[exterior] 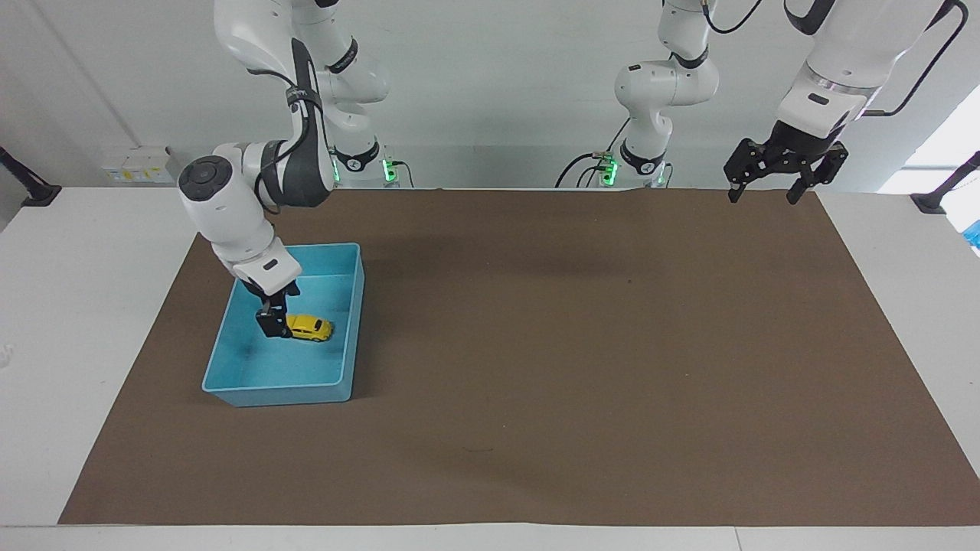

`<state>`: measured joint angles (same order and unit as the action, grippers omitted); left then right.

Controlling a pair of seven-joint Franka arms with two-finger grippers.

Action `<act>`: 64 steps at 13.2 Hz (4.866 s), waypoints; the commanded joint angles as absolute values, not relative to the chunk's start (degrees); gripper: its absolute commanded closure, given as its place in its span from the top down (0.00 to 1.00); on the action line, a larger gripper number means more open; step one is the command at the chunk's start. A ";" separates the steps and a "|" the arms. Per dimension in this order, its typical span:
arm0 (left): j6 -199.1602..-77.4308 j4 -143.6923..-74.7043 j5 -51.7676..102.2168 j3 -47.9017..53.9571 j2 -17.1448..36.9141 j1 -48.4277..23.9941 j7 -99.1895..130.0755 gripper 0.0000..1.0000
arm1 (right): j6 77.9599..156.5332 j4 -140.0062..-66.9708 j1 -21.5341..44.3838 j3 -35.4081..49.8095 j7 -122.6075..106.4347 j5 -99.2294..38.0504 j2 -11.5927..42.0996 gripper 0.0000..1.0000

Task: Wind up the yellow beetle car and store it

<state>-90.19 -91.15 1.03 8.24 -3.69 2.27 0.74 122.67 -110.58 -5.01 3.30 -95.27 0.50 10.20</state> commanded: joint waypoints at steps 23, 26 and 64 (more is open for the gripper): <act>-89.30 -91.23 1.67 8.35 -4.39 2.72 0.44 1.00 | 112.94 -106.96 -7.12 3.25 -96.50 0.35 1.15 1.00; -89.30 -91.23 1.67 8.35 -4.39 2.72 0.44 1.00 | 112.76 -106.96 -6.07 1.58 -95.80 0.17 -1.92 1.00; -89.30 -91.23 1.67 8.35 -4.39 2.72 0.44 1.00 | 94.49 -90.89 -0.88 -1.14 -7.21 -1.05 -1.85 1.00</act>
